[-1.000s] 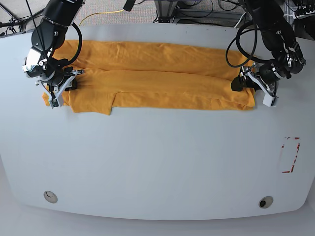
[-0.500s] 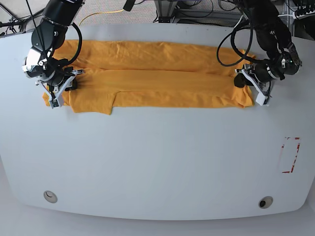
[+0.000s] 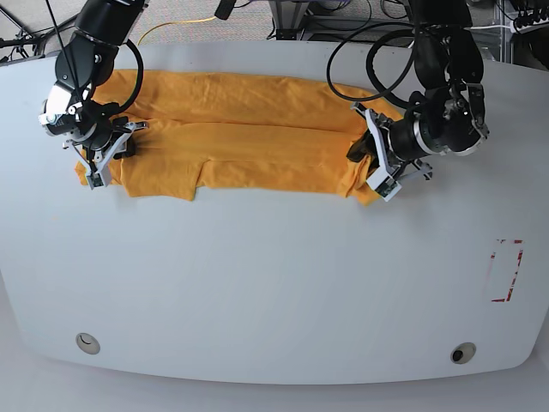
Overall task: Fold the T-shirt properly
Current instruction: 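Fold the strip end with the left gripper toward the right gripper, then press the folded half flat with the left gripper and release, then grasp the shirt's two ends with both grippers, then fold the shirt in half, bringing both grippers together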
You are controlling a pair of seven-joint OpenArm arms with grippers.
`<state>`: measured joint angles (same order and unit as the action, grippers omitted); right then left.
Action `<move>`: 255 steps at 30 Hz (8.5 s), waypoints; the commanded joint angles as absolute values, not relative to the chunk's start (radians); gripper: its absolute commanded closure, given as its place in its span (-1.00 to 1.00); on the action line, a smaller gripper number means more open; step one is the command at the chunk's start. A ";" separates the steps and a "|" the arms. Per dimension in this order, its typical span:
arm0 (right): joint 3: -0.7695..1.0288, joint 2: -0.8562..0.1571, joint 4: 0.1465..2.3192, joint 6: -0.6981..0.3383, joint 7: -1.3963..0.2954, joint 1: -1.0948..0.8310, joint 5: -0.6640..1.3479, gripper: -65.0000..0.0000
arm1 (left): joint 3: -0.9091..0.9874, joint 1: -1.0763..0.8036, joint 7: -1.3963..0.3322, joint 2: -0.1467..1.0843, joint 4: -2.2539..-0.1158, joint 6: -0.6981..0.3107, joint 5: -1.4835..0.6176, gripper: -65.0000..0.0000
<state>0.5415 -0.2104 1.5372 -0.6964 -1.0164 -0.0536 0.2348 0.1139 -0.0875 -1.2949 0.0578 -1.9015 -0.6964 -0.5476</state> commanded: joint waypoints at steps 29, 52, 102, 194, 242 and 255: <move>0.538 -0.168 1.543 -0.698 -1.046 -0.050 0.211 0.66 | -0.211 0.084 -1.267 -0.157 -1.672 -0.698 -0.343 0.33; 0.495 -0.165 1.544 -0.698 -1.046 -0.050 0.211 0.66 | 0.133 0.082 -1.342 -0.091 -1.856 -0.698 -0.450 -0.06; 0.495 -0.163 1.546 -0.698 -1.046 -0.045 0.220 0.64 | -0.205 0.022 -1.313 0.064 -1.886 -0.698 -0.346 0.47; 0.550 -0.186 1.782 -0.698 -1.396 0.119 0.740 1.00 | 0.091 0.113 -1.000 -0.136 -1.334 -0.698 -0.143 0.46; 0.354 -0.093 1.954 -0.698 -1.396 0.042 0.858 -1.00 | 0.008 0.094 -1.003 -0.157 -1.573 -0.698 -0.260 0.46; 0.280 -0.093 1.939 -0.698 -1.333 -0.001 0.687 -1.00 | 0.018 -0.030 -1.006 0.025 -1.847 -0.698 -0.260 0.47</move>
<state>0.2897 -0.0883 1.9224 -0.6968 -1.3693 -0.0074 0.7067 0.0151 -0.0311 -1.0264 0.0063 -1.8000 -0.6964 -0.2386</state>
